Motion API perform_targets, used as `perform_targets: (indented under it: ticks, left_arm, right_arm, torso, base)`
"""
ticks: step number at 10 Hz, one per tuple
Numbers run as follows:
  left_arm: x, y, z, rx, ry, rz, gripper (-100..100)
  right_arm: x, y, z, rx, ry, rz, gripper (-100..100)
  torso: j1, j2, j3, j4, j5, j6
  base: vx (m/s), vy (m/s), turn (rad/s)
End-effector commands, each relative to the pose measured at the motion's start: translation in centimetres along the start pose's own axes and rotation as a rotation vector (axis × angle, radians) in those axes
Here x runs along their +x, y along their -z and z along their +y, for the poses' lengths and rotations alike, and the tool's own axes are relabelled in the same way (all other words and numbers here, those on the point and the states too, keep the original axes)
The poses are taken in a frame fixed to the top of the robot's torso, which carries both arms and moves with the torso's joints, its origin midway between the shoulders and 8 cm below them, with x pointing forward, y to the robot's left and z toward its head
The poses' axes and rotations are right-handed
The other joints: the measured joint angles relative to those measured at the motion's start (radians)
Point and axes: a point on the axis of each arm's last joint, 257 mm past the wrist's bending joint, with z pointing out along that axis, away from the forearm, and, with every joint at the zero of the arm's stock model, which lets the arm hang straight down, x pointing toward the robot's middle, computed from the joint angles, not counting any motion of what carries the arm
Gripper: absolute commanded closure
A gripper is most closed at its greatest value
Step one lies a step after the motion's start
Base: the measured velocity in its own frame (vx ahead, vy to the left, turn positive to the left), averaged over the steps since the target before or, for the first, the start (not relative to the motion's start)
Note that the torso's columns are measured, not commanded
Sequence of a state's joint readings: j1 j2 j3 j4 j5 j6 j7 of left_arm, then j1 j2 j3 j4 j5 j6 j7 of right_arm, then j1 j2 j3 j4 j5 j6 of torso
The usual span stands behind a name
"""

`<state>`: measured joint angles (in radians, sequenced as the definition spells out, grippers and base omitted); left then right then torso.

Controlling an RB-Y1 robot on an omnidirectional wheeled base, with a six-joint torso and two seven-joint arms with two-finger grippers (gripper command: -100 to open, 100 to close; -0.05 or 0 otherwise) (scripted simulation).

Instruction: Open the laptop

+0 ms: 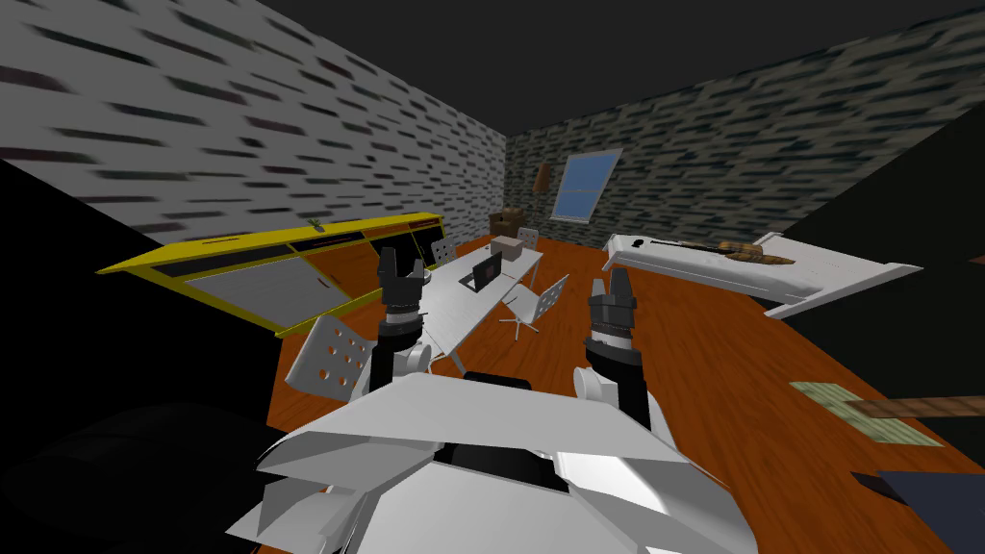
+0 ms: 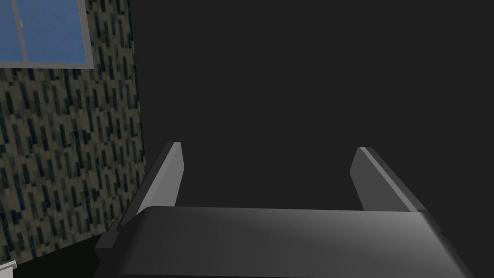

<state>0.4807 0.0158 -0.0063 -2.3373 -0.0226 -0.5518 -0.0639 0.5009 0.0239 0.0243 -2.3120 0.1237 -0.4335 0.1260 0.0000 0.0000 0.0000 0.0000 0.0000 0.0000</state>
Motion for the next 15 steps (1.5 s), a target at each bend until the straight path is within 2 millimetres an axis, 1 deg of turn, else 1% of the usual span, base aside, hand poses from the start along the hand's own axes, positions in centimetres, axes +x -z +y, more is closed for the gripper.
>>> perform_targets:
  ticks: [1, 3, 9, 10, 11, 12, 15]
  left_arm:
    - [0.0, 0.0, 0.0, 0.000, 0.000, 0.000, 0]
    - [0.0, 0.0, 0.0, 0.000, 0.000, 0.000, 0]
    - [0.0, 0.0, 0.0, 0.000, 0.000, 0.000, 0]
    - [0.4, 0.2, 0.9, -0.017, -0.012, 0.044, -100]
    - [0.6, 0.3, 1.5, -0.030, -0.017, 0.063, -100]
    - [0.7, 0.4, 2.2, -0.044, -0.024, 0.082, -100]
    - [0.7, 0.9, 4.8, -0.102, -0.045, 0.132, -100]
  right_arm:
    - [0.0, 0.0, 0.0, 0.000, 0.000, 0.000, 0]
    - [0.0, 0.0, 0.0, 0.000, 0.000, 0.000, 0]
    - [0.0, 0.0, 0.0, 0.000, 0.000, 0.000, 0]
    - [0.0, 0.0, 0.0, 0.000, 0.000, 0.000, 0]
    - [0.0, 0.0, 0.0, 0.000, 0.000, 0.000, 0]
    - [0.0, 0.0, 0.0, 0.000, 0.000, 0.000, 0]
    - [0.0, 0.0, 0.0, 0.000, 0.000, 0.000, 0]
  torso:
    - [0.000, 0.040, -0.082, 0.041, 0.000, 0.000]
    - [0.000, 0.175, -0.351, 0.176, 0.000, 0.000]
    - [0.000, 0.618, -1.234, 0.617, 0.000, 0.000]
    - [0.000, 0.691, -1.382, 0.691, 0.000, 0.000]
    - [-0.002, 0.724, -1.451, 0.724, 0.000, 0.000]
    - [-0.002, 0.733, -1.471, 0.734, -0.001, 0.000]
    - [0.000, 0.737, -1.477, 0.738, 0.000, 0.000]
  base:
    - [0.000, 0.000, 0.000]
    - [0.000, 0.000, 0.000]
    - [0.000, 0.000, 0.000]
    - [0.021, -0.036, -0.131]
    - [0.026, -0.055, -0.134]
    - [0.024, -0.071, -0.157]
    - [0.056, -0.068, -0.160]
